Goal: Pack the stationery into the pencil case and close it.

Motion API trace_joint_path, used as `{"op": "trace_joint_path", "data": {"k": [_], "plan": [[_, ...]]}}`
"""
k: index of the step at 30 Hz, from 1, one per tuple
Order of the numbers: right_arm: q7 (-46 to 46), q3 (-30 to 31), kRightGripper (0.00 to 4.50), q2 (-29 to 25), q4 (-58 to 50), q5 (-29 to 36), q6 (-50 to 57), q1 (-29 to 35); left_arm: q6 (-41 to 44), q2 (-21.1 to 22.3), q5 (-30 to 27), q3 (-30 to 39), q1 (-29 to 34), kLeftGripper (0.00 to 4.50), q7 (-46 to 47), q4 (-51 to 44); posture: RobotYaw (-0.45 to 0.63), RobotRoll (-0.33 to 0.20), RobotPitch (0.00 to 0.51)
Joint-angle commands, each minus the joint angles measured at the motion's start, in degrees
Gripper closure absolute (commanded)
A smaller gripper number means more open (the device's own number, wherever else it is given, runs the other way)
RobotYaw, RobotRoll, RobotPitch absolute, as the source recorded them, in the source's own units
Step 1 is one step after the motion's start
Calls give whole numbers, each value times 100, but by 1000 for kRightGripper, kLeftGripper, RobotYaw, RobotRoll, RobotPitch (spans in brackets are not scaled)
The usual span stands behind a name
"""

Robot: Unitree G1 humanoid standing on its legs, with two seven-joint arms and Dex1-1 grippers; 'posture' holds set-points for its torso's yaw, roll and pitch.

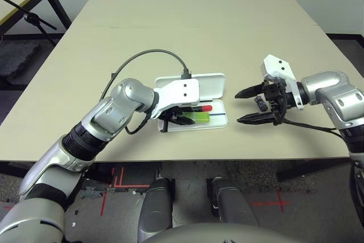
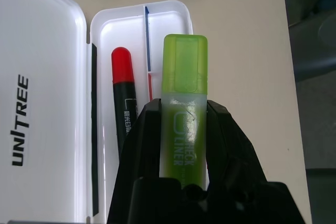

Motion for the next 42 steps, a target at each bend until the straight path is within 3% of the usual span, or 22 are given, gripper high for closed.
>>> {"op": "trace_joint_path", "data": {"k": [1, 19, 20, 27, 32, 42], "plan": [[-19, -12, 0, -33, -151, -28, -19, 63, 205, -48, 84, -130, -73, 3409, -42, -12, 20, 0, 102], [-28, 20, 0, -39, -184, -81, -43, 139, 287, -36, 364, -224, -1, 3409, -3, 120, 17, 0, 109], [-26, 19, 0, -40, -184, -81, -43, 139, 307, -40, 380, -229, -3, 2667, 9, 115, 17, 0, 110], [-17, 26, 0, -49, -188, -87, -34, 138, 353, 24, 361, -113, 17, 36, 24, 14, 23, 0, 115], [4, 31, 0, -55, -154, -95, -42, 116, 324, 234, -139, 570, 174, 9, -76, -492, 26, 0, 117], [11, 39, 0, -9, -83, -126, -80, 110, 625, 1359, -1202, 1891, 660, 9, -433, -1485, 38, 0, 122]]}}
